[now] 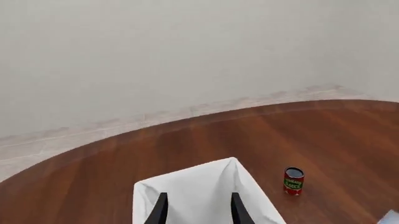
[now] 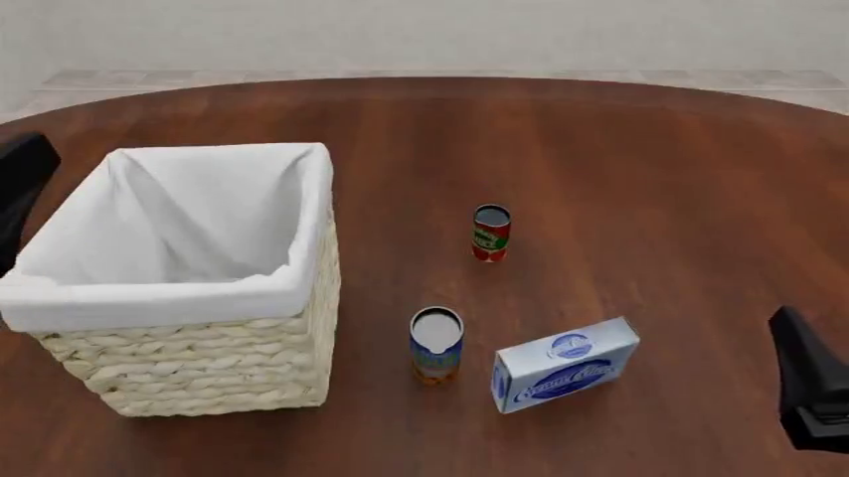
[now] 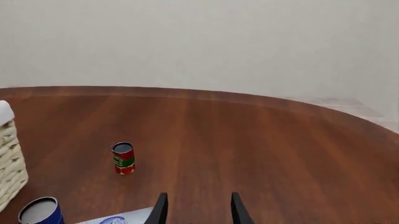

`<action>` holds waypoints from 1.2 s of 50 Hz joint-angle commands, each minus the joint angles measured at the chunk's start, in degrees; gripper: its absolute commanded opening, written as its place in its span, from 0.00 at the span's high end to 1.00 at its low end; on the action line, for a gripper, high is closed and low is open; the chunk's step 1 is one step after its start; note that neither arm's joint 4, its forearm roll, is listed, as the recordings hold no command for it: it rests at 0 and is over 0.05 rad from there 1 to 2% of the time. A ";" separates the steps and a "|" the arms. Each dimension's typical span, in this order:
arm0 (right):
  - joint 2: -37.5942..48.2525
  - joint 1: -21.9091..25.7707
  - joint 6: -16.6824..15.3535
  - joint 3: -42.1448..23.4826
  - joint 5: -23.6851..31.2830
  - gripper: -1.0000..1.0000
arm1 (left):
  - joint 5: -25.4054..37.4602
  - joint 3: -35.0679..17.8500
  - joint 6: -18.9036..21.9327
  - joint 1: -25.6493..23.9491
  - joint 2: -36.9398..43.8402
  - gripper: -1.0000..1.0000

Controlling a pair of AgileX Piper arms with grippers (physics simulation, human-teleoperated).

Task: Pick up the cream cheese box, and put it in the basket.

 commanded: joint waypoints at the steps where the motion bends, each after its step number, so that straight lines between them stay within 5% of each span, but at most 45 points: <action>1: 1.38 0.16 -0.55 0.34 -0.75 0.00 | 5.34 -13.15 6.00 -7.01 7.70 0.00; 12: -0.01 0.28 -0.14 -0.91 1.28 0.00 | 9.90 -20.79 10.60 -14.32 14.05 0.00; 32: -0.22 0.05 0.09 -0.38 1.61 0.00 | 12.30 -30.27 10.62 -29.12 27.86 0.00; 58: -0.25 -0.62 -0.68 -0.77 1.81 0.00 | 5.51 -28.92 6.61 -41.61 38.10 0.00; 60: -0.30 -2.40 -4.30 -0.55 0.53 0.00 | 4.78 -28.41 5.73 -42.60 38.71 0.00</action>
